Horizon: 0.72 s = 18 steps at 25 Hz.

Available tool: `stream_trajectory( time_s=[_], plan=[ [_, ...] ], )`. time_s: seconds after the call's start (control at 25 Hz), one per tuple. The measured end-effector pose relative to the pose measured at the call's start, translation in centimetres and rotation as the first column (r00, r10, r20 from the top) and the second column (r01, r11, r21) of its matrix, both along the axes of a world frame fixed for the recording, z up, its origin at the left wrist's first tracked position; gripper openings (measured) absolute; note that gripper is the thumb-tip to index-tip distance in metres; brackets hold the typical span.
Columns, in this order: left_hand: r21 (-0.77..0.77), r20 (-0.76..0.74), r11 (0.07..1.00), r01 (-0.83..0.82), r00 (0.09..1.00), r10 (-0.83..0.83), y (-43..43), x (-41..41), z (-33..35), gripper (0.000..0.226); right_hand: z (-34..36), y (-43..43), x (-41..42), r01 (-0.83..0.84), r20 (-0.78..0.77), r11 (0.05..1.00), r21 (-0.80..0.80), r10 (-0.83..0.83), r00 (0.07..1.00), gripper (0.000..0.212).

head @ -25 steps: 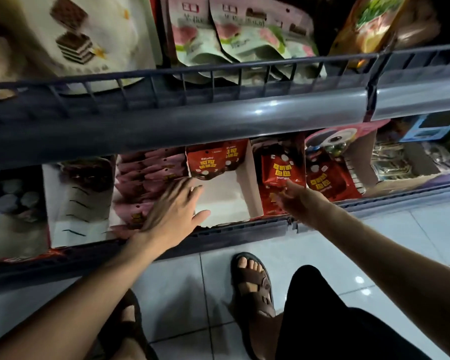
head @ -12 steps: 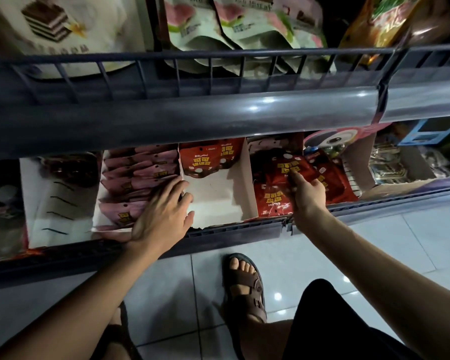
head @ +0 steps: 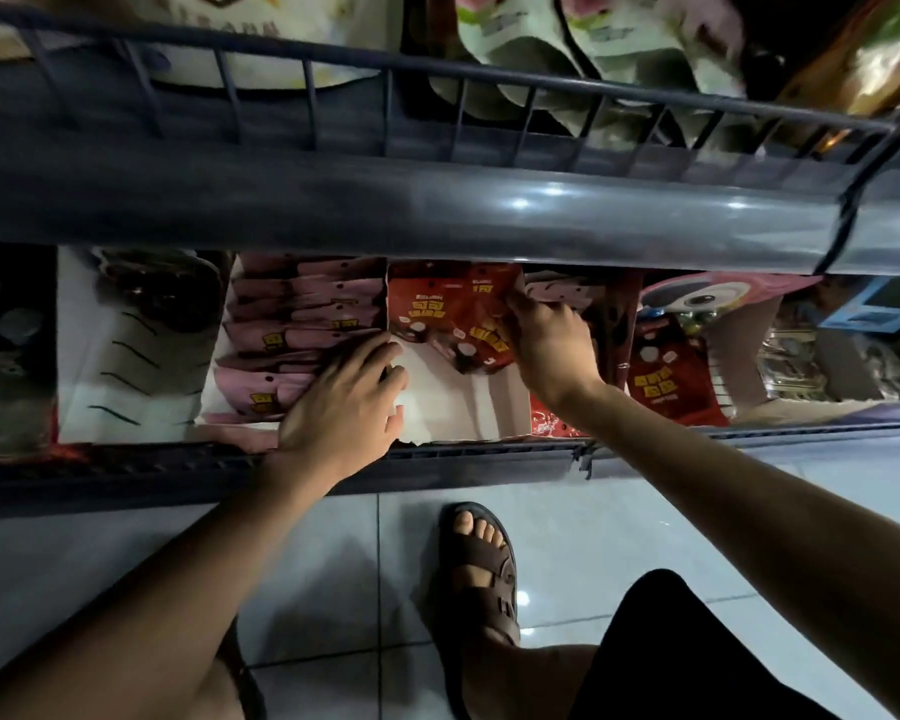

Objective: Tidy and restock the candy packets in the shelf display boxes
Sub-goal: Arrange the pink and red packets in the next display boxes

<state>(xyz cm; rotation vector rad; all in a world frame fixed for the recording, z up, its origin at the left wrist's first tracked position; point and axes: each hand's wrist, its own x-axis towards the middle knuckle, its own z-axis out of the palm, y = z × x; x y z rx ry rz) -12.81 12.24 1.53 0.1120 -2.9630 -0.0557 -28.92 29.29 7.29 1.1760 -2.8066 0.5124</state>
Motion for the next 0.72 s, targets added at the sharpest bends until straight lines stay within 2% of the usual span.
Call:
stream_trajectory(
  time_s=[0.08,0.16,0.28,0.44,0.6,0.72],
  plan=[
    [0.006,-0.025,1.0,0.012,1.0,-0.011,-0.2,0.0,-0.1,0.027,-1.3,-2.6,-1.6,-0.029,-0.098,0.973,0.228,0.053,0.994,0.026],
    [-0.003,-0.043,1.0,0.024,0.999,-0.024,-0.4,0.0,-0.3,0.028,-2.9,-3.7,-2.5,-0.063,-0.121,0.946,0.319,0.107,0.987,0.025],
    [-0.002,-0.045,1.0,0.026,0.999,-0.026,-0.5,0.0,-0.6,0.03,-4.3,-4.0,-3.4,-0.1,-0.095,0.948,0.301,0.135,0.986,0.02],
    [0.025,-0.041,1.0,0.018,0.999,-0.017,-0.5,-0.1,-0.5,0.03,-4.6,-4.7,-5.1,-0.056,-0.194,0.964,0.26,0.109,0.975,0.019],
    [0.041,-0.038,0.999,0.009,0.999,-0.007,-0.3,-0.1,-0.4,0.029,-5.3,-5.3,-5.4,-0.023,-0.172,0.958,0.286,0.075,0.982,0.02],
    [0.05,-0.031,0.999,0.006,0.999,-0.005,-0.3,-0.1,-0.3,0.028,-5.8,-5.3,-5.6,0.018,-0.148,0.975,0.223,0.015,0.989,0.018]
  ],
)
